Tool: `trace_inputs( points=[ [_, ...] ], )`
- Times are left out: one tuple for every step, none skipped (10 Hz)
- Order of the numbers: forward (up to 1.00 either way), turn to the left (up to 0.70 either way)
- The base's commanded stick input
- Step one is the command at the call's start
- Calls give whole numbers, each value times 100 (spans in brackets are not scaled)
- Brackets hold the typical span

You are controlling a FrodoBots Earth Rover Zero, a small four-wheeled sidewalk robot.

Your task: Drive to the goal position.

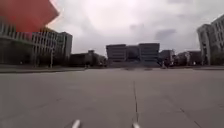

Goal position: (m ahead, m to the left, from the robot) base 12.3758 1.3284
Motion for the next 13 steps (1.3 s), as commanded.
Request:
trace_inputs(
  points=[
    [85, 0],
    [85, 0],
    [85, 0],
    [85, 0],
    [85, 0],
    [85, 0],
    [85, 0],
    [85, 0],
    [85, 0],
    [85, 0],
    [85, 0],
    [85, 0],
    [85, 0]
  ],
)
